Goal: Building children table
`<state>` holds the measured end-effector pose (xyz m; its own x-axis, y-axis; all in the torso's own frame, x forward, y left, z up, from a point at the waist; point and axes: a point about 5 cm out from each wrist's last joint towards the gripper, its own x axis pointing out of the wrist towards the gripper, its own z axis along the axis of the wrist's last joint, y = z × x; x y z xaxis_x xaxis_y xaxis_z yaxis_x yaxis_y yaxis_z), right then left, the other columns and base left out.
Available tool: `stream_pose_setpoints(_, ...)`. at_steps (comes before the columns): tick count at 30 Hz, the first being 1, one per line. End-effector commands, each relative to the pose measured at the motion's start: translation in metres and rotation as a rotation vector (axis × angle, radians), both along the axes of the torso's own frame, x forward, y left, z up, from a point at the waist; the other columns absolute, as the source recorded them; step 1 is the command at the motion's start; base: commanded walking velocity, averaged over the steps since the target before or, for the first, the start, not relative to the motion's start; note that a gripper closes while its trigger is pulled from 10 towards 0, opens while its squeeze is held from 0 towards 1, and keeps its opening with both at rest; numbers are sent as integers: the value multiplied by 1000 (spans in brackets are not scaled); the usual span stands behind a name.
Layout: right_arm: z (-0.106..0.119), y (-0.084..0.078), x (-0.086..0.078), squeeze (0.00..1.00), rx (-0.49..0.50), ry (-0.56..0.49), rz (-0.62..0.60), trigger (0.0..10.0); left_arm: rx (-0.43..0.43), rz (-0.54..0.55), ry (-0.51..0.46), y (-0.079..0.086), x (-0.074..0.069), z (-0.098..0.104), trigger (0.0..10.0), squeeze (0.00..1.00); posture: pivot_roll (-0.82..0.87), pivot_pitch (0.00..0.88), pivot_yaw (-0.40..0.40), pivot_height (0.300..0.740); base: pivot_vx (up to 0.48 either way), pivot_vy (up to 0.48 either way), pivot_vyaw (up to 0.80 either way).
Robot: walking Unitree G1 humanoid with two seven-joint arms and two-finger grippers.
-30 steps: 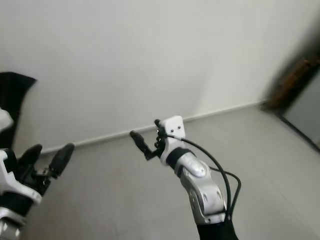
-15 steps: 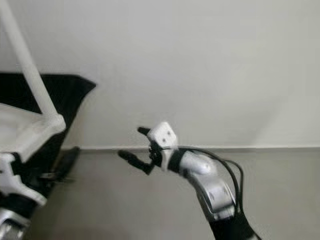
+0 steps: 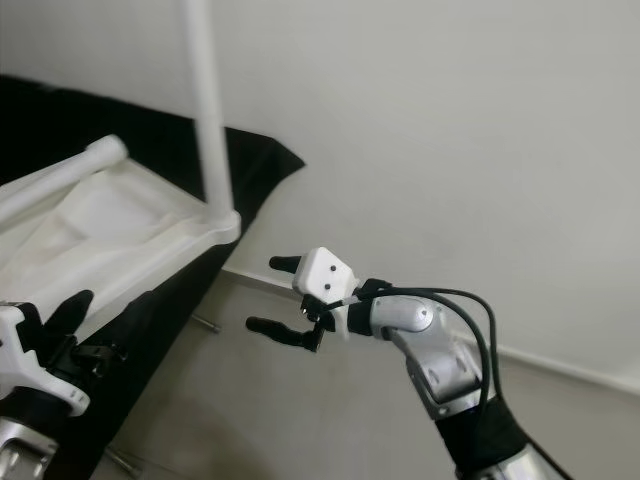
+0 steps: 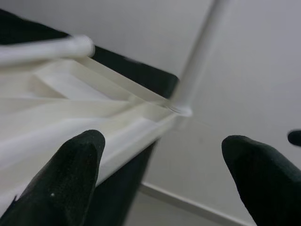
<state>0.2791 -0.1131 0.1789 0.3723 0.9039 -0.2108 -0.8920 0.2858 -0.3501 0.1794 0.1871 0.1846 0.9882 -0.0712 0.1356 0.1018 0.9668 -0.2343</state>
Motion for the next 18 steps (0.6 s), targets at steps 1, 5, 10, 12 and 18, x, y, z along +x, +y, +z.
stream_pose_setpoints(1, 3, -4, 0, 0, -5, -10, 12, 10000, 10, -11, 5, -2, 0, -1, 10000, 0, -152, 81, -102, 740, 0, 0, 775)
stream_pose_setpoints(5, 2, -3, -1, 0, -2, -5, 29, 10000, 11, -15, 8, -3, 0, -2, 10000, 0, -157, 77, -101, 740, 0, 0, 775)
stream_pose_setpoints(10, -2, -1, -2, 0, 6, 2, 35, 10000, 12, -20, 10, -3, 0, -3, 10000, 0, -158, 76, -98, 740, 0, 0, 775)
stream_pose_setpoints(12, -9, 1, -3, 0, 40, 31, 20, 10000, 15, -21, 12, -3, -1, -3, 10000, 0, -159, 73, -96, 740, 0, 0, 775)
stream_pose_setpoints(18, -22, 8, -4, 0, 140, 104, -35, 10000, 32, -17, 14, -3, -1, -3, 10000, 0, -155, 69, -99, 740, 0, 0, 775)
